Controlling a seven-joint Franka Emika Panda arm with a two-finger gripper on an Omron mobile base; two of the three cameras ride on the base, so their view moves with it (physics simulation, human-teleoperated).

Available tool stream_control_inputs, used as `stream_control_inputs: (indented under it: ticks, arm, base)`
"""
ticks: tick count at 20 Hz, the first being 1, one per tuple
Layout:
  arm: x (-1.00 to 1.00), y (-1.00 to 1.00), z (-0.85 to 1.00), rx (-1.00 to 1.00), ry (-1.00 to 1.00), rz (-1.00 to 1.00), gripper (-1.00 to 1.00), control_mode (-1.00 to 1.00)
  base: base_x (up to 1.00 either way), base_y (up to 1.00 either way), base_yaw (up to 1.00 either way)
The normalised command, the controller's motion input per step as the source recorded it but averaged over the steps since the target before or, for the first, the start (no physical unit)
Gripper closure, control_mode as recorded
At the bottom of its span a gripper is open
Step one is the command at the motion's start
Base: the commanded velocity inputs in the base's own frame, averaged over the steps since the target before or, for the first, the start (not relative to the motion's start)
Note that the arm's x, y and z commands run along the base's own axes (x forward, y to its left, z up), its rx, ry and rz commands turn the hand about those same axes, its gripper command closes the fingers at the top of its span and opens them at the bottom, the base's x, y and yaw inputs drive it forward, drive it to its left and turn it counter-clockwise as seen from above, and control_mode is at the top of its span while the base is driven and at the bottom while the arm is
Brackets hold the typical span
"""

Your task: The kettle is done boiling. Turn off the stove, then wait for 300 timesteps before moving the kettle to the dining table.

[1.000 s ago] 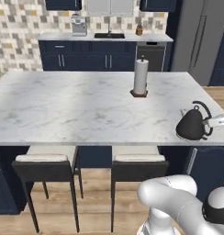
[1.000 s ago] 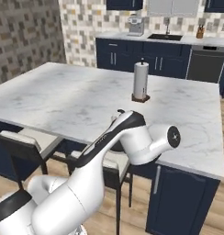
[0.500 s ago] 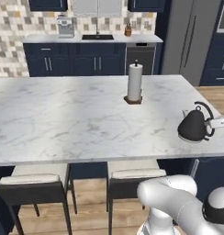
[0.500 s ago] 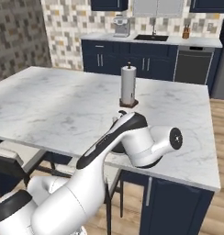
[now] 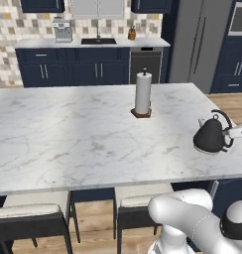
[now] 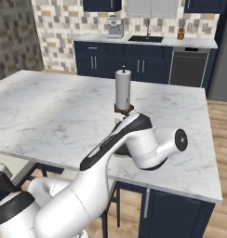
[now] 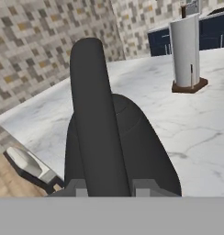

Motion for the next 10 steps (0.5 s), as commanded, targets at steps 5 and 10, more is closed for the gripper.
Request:
stream_control_inputs:
  ticks: [5,10]
  arm:
    - [0.17,0.01,-0.01,0.00,0.00,0.00,1.00,-1.00]
    - [0.37,0.14,-0.05,0.00,-0.03,0.00,1.00,-1.00]
  base:
    - [0.01,0.00,0.00]
    - [0.00,0.00,0.00]
